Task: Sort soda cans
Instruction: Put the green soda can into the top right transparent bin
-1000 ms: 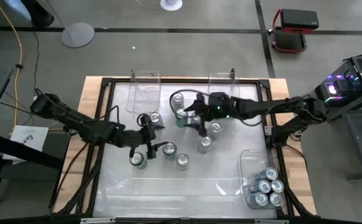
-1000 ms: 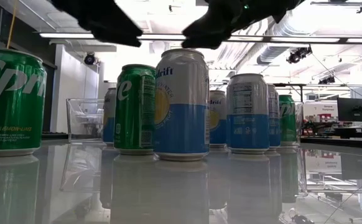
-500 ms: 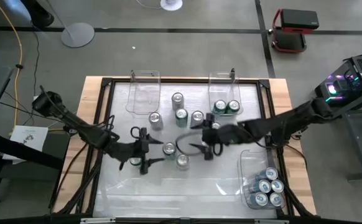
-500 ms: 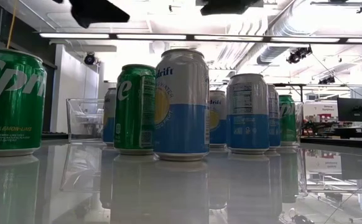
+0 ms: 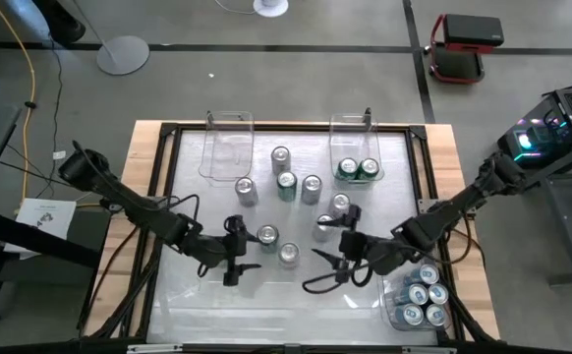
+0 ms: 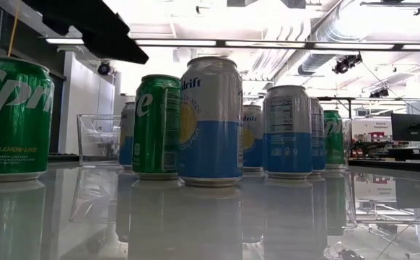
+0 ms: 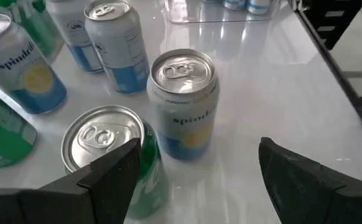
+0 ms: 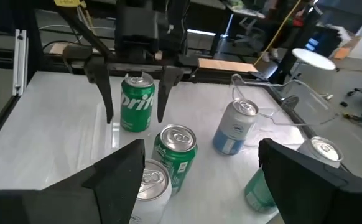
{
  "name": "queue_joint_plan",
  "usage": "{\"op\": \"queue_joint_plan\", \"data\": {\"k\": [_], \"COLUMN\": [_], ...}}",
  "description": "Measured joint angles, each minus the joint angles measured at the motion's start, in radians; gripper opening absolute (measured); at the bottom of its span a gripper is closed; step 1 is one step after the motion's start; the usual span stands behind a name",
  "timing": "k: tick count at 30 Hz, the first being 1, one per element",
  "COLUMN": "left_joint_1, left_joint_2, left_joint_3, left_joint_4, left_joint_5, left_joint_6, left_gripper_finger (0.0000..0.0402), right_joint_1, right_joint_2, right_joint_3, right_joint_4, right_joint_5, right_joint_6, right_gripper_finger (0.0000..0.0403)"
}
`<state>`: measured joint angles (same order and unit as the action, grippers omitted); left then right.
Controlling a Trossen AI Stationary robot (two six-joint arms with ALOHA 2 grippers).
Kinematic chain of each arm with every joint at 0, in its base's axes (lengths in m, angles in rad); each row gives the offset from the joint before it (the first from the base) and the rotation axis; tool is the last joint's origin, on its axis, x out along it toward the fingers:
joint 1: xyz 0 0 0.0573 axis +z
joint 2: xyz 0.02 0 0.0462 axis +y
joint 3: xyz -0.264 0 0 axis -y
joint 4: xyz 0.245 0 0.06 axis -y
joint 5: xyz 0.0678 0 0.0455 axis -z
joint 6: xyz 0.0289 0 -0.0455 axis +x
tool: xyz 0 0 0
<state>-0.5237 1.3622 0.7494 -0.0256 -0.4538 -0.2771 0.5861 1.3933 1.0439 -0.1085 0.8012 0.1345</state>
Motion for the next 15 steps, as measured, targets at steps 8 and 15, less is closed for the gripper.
{"op": "queue_joint_plan", "data": {"k": [8,15], "left_joint_1": [0.043,0.113], "left_joint_2": [0.001,0.005], "left_joint_3": [0.001,-0.002], "left_joint_4": [-0.106,-0.221], "left_joint_5": [0.015,0.060], "left_joint_6": [-0.054,-0.089], "left_gripper_finger": [0.0303,0.0303], "right_joint_1": [0.016,0.016], "right_joint_2": [0.000,0.001], "right_joint_3": [0.000,0.000], "right_joint_4": [0.007,0.003], "right_joint_5": [0.062,0.062], "right_joint_6": [0.010,0.048], "right_gripper_finger": [0.0303,0.0303]}}
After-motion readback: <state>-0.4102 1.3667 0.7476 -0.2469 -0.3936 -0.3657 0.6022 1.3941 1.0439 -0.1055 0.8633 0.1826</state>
